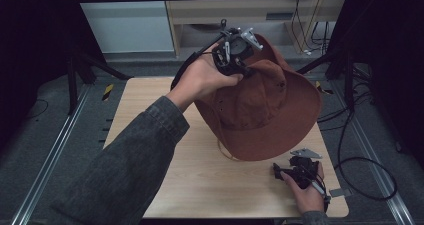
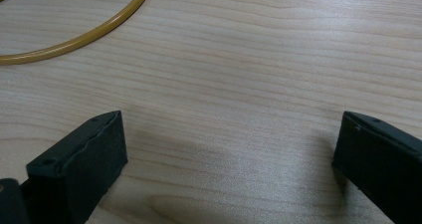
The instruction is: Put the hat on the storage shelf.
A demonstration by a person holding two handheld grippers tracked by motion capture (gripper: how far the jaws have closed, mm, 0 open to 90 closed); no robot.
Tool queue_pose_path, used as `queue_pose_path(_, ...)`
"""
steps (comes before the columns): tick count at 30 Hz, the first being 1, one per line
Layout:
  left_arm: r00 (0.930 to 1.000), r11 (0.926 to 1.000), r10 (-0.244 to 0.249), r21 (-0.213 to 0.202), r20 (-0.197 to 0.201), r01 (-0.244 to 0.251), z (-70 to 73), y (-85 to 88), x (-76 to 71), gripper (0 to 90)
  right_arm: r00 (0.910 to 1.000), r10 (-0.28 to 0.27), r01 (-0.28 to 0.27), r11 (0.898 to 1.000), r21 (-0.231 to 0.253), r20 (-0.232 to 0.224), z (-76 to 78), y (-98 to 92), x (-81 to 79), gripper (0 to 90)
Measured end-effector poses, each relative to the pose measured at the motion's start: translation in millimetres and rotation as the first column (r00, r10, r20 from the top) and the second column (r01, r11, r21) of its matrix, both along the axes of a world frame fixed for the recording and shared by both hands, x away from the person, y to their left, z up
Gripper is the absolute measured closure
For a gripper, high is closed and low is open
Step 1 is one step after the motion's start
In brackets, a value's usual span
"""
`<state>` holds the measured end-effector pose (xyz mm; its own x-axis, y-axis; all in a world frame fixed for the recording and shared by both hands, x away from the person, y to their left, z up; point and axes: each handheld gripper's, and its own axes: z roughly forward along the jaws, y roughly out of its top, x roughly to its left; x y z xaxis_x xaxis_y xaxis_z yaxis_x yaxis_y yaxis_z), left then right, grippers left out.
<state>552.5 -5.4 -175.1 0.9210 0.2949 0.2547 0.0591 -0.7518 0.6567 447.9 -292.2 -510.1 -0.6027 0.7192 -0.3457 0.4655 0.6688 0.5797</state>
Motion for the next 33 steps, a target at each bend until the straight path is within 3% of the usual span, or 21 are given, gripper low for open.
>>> queue_pose_path(10,0.9997,0.9999,0.001,0.016,-0.026,-0.001,-12.3,-13.2,11.1,88.5,1.0000,0.000,0.000,1.000,0.004,-0.003,0.1,0.1,-0.2,0.4)
queue_pose_path(21,0.9981,0.9972,0.016,0.074,-0.060,-0.011,-28.9,-22.8,20.1,87.8,1.0000,0.000,0.000,1.000,0.004,-0.003,0.1,0.1,-0.2,0.4)
queue_pose_path(33,0.9964,0.9987,0.029,0.044,-0.080,-0.025,-36.4,-18.3,23.9,82.1,1.0000,0.005,-0.005,1.000,-0.008,0.008,0.6,-0.9,0.9,0.4)
